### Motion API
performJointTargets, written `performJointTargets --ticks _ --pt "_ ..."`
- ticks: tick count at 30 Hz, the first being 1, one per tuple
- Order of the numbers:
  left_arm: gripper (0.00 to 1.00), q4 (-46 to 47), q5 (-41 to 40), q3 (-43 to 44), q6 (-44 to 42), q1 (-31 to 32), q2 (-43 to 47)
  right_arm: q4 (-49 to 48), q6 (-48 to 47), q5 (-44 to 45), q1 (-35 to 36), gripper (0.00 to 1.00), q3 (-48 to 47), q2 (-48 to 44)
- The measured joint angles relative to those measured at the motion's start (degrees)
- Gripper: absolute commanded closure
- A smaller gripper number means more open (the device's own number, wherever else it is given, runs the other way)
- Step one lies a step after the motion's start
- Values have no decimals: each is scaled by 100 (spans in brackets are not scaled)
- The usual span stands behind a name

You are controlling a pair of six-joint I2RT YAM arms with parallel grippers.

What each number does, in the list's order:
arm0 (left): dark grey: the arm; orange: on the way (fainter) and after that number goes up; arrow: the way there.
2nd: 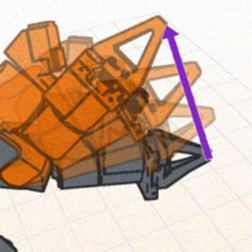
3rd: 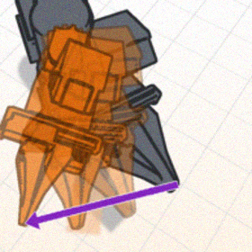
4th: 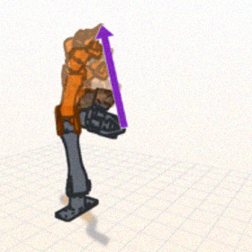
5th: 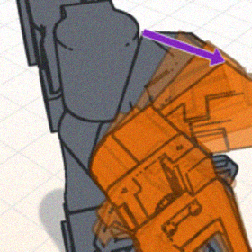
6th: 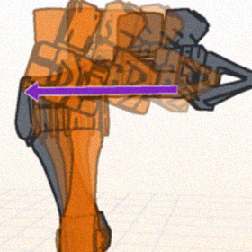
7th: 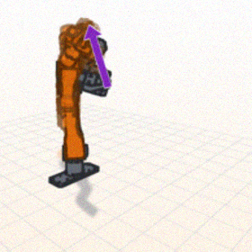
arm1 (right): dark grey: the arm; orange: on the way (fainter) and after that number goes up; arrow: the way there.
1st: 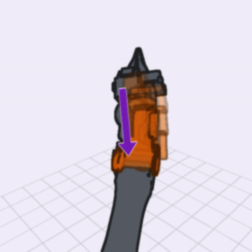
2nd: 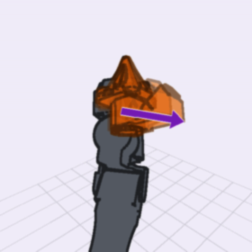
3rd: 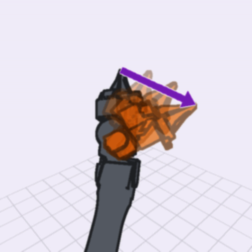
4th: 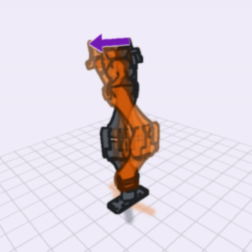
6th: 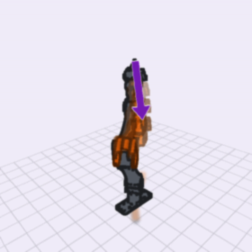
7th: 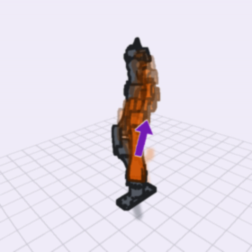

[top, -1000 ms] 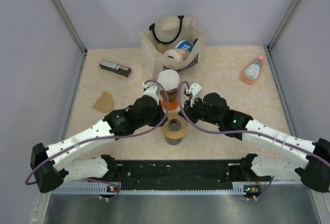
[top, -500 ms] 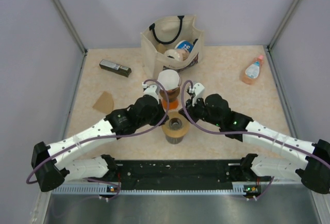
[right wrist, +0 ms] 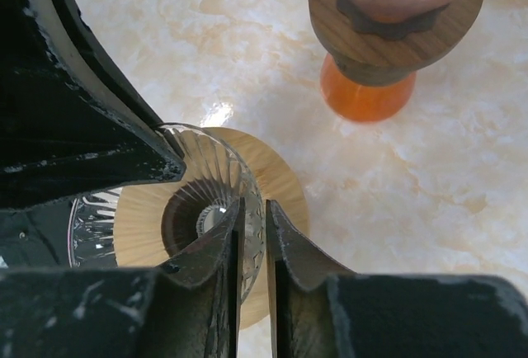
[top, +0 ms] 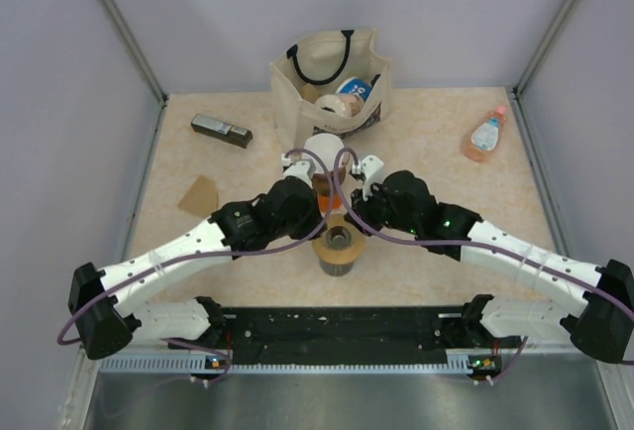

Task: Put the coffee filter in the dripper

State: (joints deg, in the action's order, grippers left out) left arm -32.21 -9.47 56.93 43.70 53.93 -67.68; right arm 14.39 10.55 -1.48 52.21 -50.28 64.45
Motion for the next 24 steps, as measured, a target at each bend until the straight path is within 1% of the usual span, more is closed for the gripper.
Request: performJointTargets --ticks 1,3,5,6,9,12,14,18,21,22,23,24 --pt "82 -22 0 17 0 9 -17 20 4 -22 0 81 -11 20" --pt "75 -50 11 20 15 31 -107 52 39 -111 11 77 -11 61" --pt "69 -48 7 20 24 57 -210 103 70 -170 26 71 -15 83" --pt "68 -42 -4 33 31 63 -223 144 81 -201 33 69 -15 90" --pt "66 -76 -59 44 22 63 -195 284 125 -267 46 66 -17 90" --pt "58 -138 -114 57 -2 66 -162 334 151 -271 55 61 -42 90" --pt "54 -184 -181 66 -31 66 -120 385 166 -275 55 59 -48 90" --pt "45 -258 -310 66 -44 66 -42 520 203 -271 55 50 -103 90" --pt "35 -297 -468 68 -72 66 24 614 227 -254 55 39 -138 83" --pt "31 -315 -522 70 -83 66 46 656 240 -249 55 32 -155 81" --pt "28 -348 -586 83 -101 66 74 662 256 -240 55 27 -166 79" --pt "24 -393 -656 105 -120 66 105 686 269 -238 55 19 -192 74"
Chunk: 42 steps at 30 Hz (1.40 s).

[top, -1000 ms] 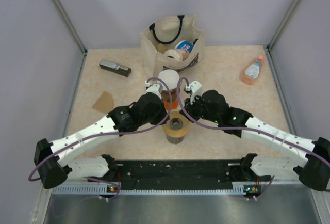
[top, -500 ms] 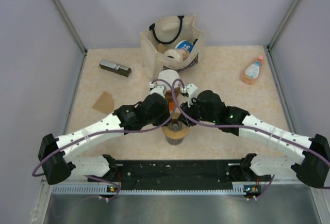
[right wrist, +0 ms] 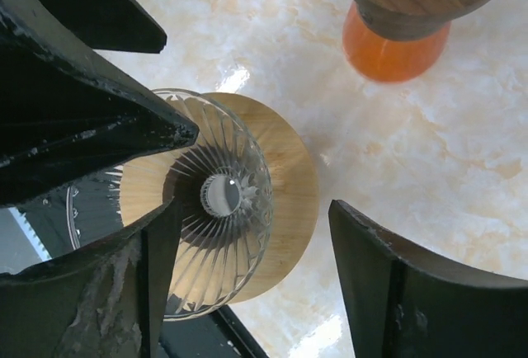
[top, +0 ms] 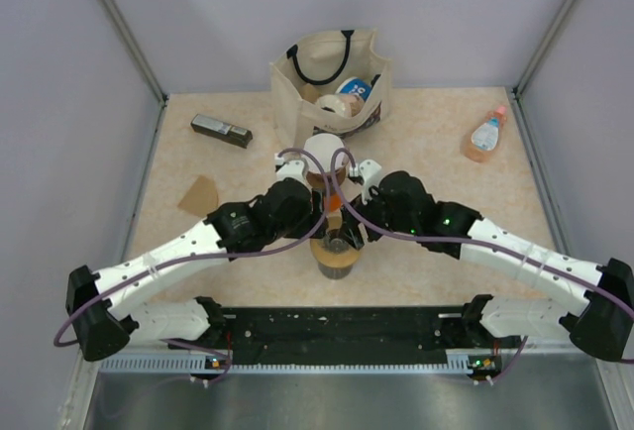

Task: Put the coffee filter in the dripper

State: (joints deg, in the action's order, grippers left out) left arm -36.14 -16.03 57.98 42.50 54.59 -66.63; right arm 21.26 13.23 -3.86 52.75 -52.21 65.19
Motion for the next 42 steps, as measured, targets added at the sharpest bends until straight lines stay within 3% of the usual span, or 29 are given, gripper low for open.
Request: performJointTargets --ticks 3,6,16,24,27,34,38,42 --pt "11 -63 -151 57 -59 -4 142 20 52 33 2 1 -94 -20" --pt "1 -81 -251 96 -118 -4 354 15 52 125 2 1 -153 -111" --pt "1 -122 -931 98 -284 -4 1182 -46 94 487 -101 1 -313 -501" --pt "1 -667 -1816 291 -127 -210 1462 -55 251 752 -1084 1 -424 -557" --pt "1 -863 -1827 334 -15 -909 1517 -44 321 813 -1434 1 -424 -586" --pt "1 -1014 -1497 149 136 -3272 1451 -74 533 876 -2608 1 -234 -949" --pt "1 -918 -1058 -122 133 -4325 997 -199 616 868 -3171 1 72 -1088" --pt "1 -645 -551 -345 122 -4970 297 -310 656 866 -3473 1 400 -1093"
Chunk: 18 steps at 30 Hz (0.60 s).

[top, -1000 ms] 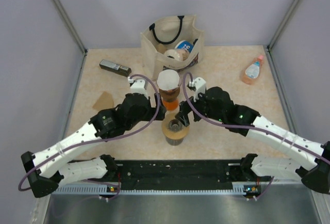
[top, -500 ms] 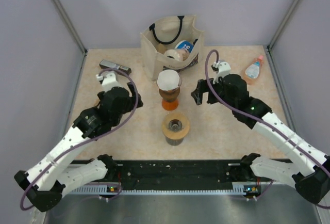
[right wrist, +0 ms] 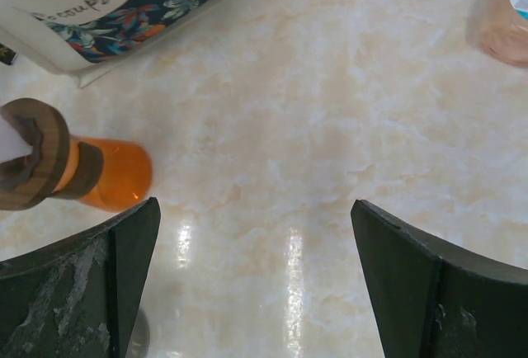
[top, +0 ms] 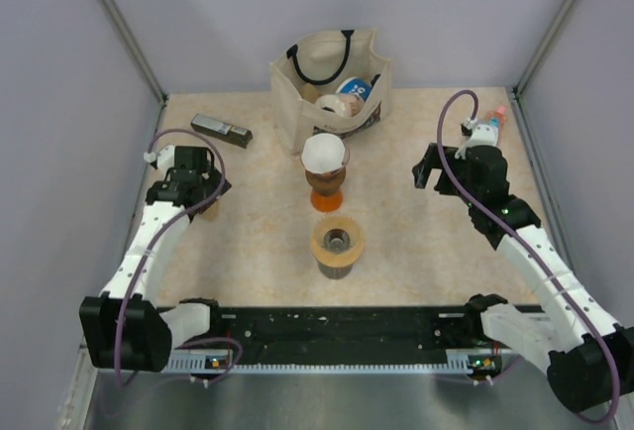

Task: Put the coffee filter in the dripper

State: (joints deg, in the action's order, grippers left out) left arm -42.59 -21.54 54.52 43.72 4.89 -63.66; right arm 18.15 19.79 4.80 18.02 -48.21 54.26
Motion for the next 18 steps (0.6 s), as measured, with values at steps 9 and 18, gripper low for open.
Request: performJointTargets --ticks 9,18 --pt "1 697 286 70 -328 -678 -1644 -186 236 17 -514 1 280 0" --pt "5 855 592 1154 -1016 -903 -3185 -358 254 35 -518 1 398 -20"
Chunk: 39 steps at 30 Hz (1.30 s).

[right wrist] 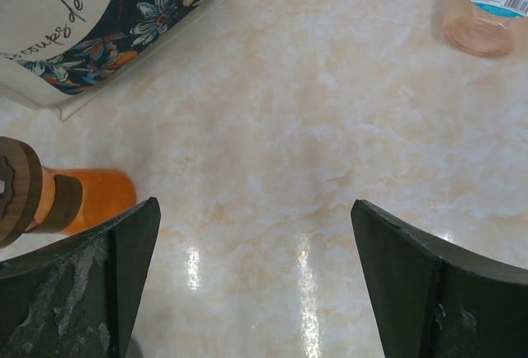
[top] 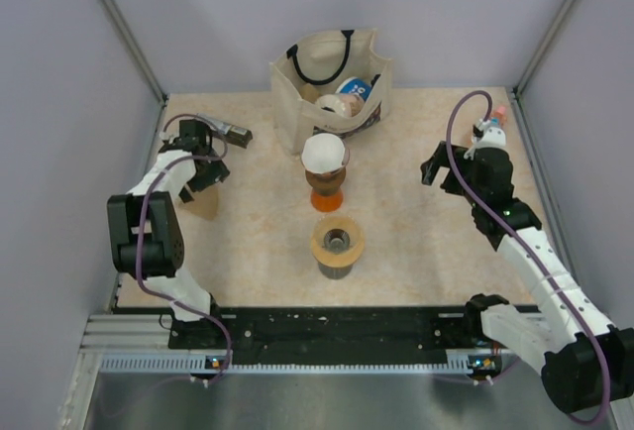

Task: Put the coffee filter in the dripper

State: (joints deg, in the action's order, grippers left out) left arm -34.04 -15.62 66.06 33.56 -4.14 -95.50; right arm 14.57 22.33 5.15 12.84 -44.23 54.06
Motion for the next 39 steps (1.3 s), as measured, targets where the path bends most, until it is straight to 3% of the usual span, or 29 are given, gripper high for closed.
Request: performJointTargets --ticks 5,15,33,39 --pt "11 -227 -74 643 -382 0 -623 -24 -2 -2 0 1 0 -2" --pt "24 -529 -149 1056 -839 -9 -1464 -87 -7 -107 0 1 2 -85" --pt "57 -450 61 1106 -960 -87 -1547 -297 2 -396 0 1 125 -133" --pt "73 -413 103 1093 -938 -103 -1554 -299 2 -391 0 1 149 -160"
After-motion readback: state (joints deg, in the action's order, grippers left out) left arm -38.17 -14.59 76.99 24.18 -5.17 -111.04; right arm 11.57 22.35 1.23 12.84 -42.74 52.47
